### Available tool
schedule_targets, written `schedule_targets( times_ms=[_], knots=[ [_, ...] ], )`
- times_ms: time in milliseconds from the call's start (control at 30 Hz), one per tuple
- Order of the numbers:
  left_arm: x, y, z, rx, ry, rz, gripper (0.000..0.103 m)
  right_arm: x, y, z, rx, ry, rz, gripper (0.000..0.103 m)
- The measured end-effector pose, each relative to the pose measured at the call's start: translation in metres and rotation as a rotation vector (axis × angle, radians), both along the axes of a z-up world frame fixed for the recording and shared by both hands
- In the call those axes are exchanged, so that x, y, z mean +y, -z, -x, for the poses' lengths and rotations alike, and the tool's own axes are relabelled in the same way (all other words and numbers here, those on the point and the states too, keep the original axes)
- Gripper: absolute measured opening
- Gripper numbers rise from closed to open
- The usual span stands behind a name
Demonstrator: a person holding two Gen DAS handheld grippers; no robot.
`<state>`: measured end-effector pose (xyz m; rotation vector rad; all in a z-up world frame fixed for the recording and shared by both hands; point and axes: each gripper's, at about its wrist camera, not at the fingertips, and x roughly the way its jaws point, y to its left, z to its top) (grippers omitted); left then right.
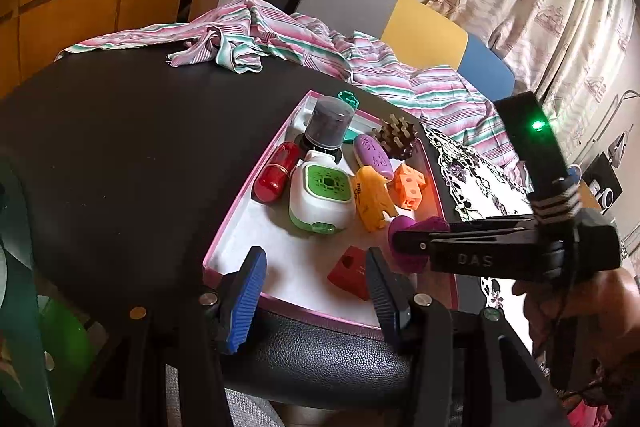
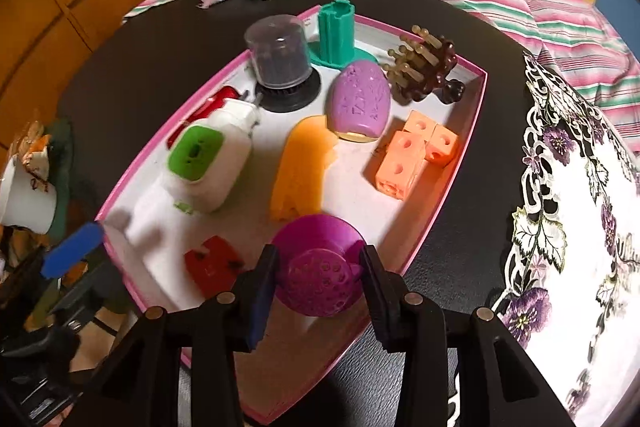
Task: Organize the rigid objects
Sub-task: 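Carry the magenta cup into the tray and set it down with the right gripper, then open the right gripper and withdraw it from the tray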
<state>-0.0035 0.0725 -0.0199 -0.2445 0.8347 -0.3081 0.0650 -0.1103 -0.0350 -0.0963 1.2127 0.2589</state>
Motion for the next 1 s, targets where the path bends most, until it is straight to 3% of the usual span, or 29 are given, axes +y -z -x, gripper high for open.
schedule_targets(
  times_ms=[133,367,533,1000],
  knots=[
    [0.000,-0.001,0.000,0.000,0.006,0.000,0.051,0.004,0.002,-0.003,-0.019,-0.026,0.037,0.042],
    [-0.004,-0.002,0.001,-0.002,0.010,0.008,0.051,0.005,-0.001,0.004,-0.015,-0.020,-0.009,0.050],
    [-0.007,-0.005,0.002,-0.010,-0.002,-0.033,0.052,0.004,0.002,0.005,-0.025,-0.013,-0.016,0.042],
    [0.001,-0.008,0.000,0.006,-0.083,-0.076,0.052,0.016,0.006,-0.002,-0.055,-0.015,-0.006,0.042]
  ],
)
